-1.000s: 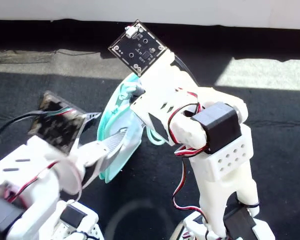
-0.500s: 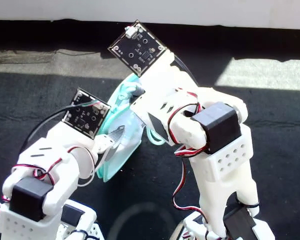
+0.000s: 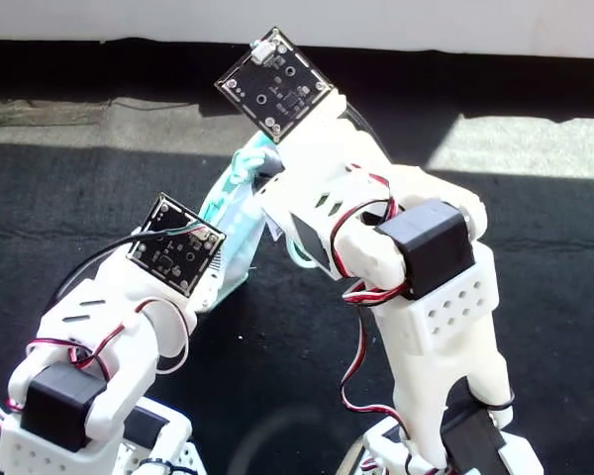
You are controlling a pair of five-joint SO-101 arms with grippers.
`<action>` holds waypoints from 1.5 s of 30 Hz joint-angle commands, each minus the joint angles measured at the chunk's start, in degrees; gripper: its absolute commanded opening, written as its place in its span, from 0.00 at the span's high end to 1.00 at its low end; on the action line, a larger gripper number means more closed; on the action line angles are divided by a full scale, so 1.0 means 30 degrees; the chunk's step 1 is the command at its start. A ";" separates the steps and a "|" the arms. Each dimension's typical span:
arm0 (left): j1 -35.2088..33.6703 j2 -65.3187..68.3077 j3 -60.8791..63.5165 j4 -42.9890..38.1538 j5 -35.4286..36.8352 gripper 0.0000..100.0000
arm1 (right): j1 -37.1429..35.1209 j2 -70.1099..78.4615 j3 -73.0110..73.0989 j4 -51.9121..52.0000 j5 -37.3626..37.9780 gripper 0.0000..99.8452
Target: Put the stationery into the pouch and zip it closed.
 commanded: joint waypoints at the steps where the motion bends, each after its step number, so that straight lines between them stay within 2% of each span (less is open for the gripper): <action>1: -0.0161 -0.0190 -0.0103 -0.0381 0.0029 0.99 | 0.0454 -0.0425 0.0777 -0.0513 0.0381 0.99; 4: -0.0190 -0.0190 -0.0073 -0.0381 0.0000 0.99 | 0.1333 -0.0425 0.3267 -0.0982 0.1817 0.99; 9: -0.0190 -0.0190 -0.0044 -0.0381 0.0029 0.99 | 0.3121 -0.0601 0.7370 -0.4762 0.1963 0.99; 15: -0.0190 -0.0190 -0.0044 -0.0381 0.0029 0.99 | 0.4381 -0.0454 0.9011 -0.7839 0.2022 0.99; 26: -0.0190 -0.0190 -0.0044 -0.0381 0.0029 0.99 | 0.5026 0.0923 0.8835 -1.0183 0.2403 0.99; 36: -0.0190 -0.0190 -0.0103 -0.0410 0.0029 0.99 | 0.6198 0.6344 0.2711 -0.8103 0.2403 0.99; 45: -0.0190 -0.1568 0.0249 -0.0527 -0.0029 0.99 | 0.7487 0.9158 0.1656 -0.8249 0.2374 0.99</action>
